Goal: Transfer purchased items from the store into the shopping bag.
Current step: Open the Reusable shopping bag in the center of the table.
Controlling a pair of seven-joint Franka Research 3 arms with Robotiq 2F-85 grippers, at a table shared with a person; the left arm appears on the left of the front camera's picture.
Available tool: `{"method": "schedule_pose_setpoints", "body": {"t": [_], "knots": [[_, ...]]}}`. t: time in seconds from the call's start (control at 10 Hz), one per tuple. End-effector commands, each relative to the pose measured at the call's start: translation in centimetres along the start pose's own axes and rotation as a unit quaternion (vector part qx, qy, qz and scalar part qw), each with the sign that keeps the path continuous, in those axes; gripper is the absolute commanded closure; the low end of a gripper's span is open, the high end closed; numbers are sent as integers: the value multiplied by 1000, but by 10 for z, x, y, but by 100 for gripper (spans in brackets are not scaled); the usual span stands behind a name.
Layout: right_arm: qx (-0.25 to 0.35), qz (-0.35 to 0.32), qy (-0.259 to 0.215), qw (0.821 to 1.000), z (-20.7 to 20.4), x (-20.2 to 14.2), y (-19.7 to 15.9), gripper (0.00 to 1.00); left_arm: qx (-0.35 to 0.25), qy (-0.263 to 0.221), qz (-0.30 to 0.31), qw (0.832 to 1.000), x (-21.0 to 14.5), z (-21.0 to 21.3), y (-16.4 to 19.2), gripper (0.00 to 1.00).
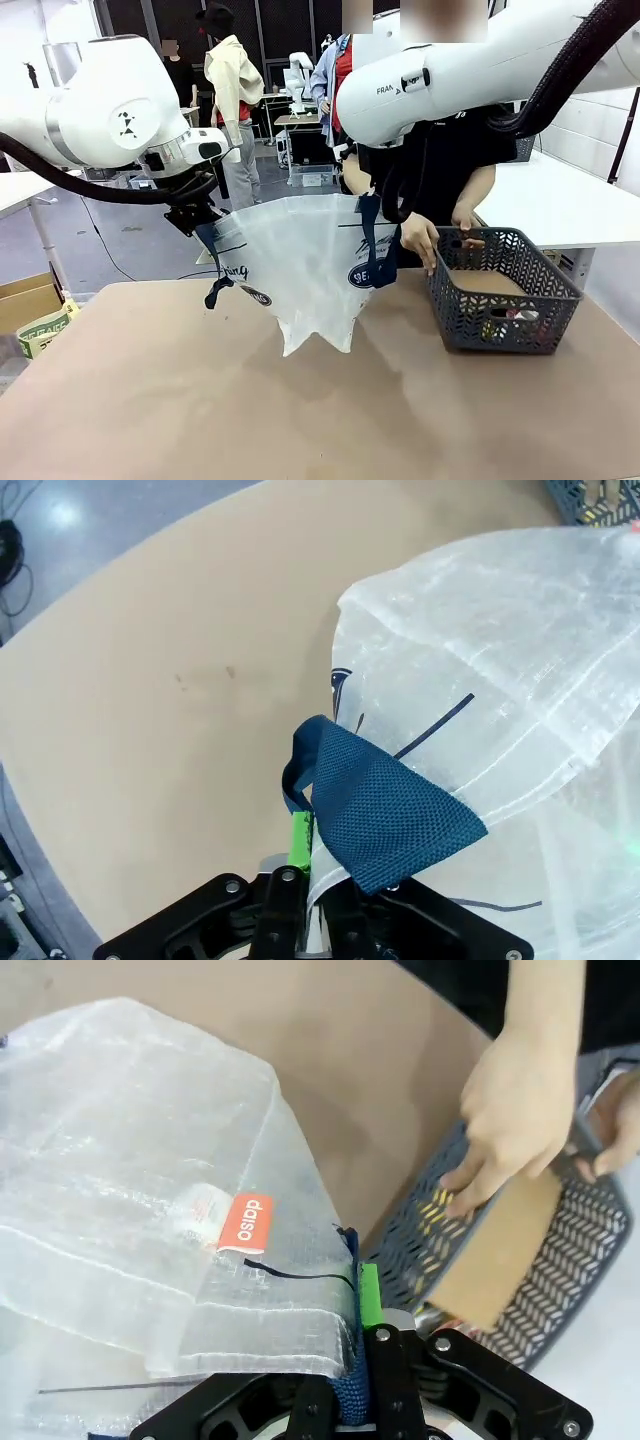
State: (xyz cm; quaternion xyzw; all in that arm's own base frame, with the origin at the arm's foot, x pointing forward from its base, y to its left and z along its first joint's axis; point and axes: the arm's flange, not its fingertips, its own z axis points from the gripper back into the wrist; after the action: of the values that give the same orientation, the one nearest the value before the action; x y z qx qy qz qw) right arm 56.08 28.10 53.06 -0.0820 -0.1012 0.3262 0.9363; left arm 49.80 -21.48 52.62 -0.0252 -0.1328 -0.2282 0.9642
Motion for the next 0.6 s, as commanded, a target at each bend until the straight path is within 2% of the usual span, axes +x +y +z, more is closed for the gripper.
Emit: {"method": "schedule_pose_setpoints", "body": {"t": [0.0,0.1,0.2,0.5], "knots": [[-17,-12,-32,999,-5,-9,3,100,2,-16,-3,1000,-2,-1,7,100],[6,-31,-38,999,-6,-6,17,100,-18,-23,35,999,2,-6,-2,100],[0,-29,-59,998,-10,-6,30,100,-21,-40,51,998,3,-16,-12,100],[-10,-27,-86,996,-16,-12,48,100,-44,-65,58,995,-7,-31,-26,100]]}}
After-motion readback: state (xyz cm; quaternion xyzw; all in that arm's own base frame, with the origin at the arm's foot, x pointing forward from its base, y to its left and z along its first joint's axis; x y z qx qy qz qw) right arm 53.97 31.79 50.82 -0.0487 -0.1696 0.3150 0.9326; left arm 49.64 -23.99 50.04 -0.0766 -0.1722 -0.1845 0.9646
